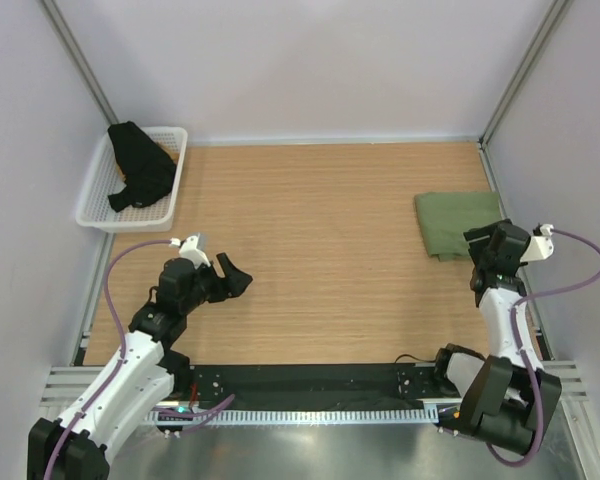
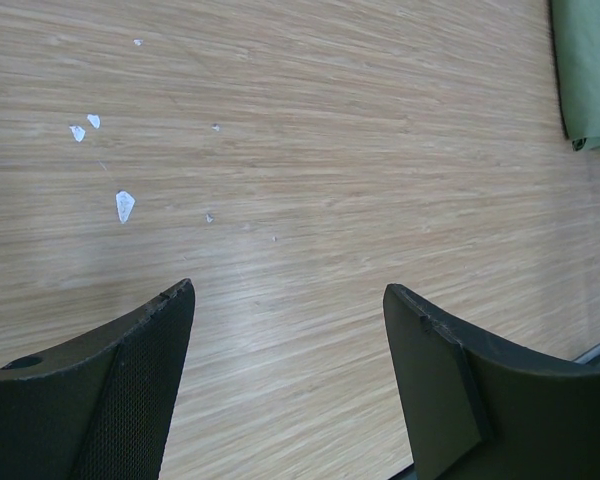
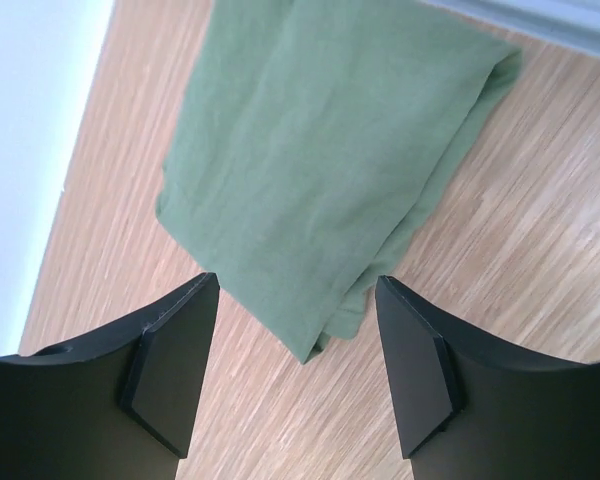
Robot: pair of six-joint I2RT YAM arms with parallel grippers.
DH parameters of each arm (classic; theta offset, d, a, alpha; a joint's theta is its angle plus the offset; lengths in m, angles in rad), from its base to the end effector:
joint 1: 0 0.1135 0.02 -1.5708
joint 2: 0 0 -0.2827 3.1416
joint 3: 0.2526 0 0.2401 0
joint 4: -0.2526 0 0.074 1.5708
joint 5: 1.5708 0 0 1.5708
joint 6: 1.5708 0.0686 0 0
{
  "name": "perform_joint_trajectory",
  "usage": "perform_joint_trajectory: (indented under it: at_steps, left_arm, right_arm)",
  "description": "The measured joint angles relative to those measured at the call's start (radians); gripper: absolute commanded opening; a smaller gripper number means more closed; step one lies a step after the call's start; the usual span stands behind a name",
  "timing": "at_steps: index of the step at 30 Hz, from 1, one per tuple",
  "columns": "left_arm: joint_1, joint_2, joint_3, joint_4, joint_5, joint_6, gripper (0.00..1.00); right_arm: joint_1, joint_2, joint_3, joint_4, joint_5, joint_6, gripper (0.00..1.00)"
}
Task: Fold and stack the tank tops
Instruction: Neatly place the folded tank top to the corner
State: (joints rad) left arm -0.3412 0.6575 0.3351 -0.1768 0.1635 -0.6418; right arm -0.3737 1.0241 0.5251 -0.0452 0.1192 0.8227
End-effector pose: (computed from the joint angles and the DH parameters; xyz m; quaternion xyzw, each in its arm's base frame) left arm 0.1472 -0.0641 0.2017 -0.0871 0.8536 -0.3020 0.4155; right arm 0.2088 -0.0906 0.2229 0.5139 0.7021 0.0585 0.4894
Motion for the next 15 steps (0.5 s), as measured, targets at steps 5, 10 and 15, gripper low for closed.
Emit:
perform_joint_trajectory:
  at_steps: [5, 10, 15]
  left_arm:
    - [0.0, 0.0, 0.0, 0.0, -0.008, 0.0, 0.77]
    - [0.0, -0.005, 0.0, 0.0, -0.021, 0.001, 0.78]
    - [0.0, -0.005, 0.001, -0.018, -0.085, -0.011, 1.0]
  right_arm:
    - [0.136, -0.111, -0.007, 0.003, 0.079, -0.045, 0.67]
    - [0.385, -0.101, 0.013, 0.05, 0.086, -0.151, 0.72]
    - [0.489, -0.1, 0.011, 0.098, 0.192, -0.16, 1.0]
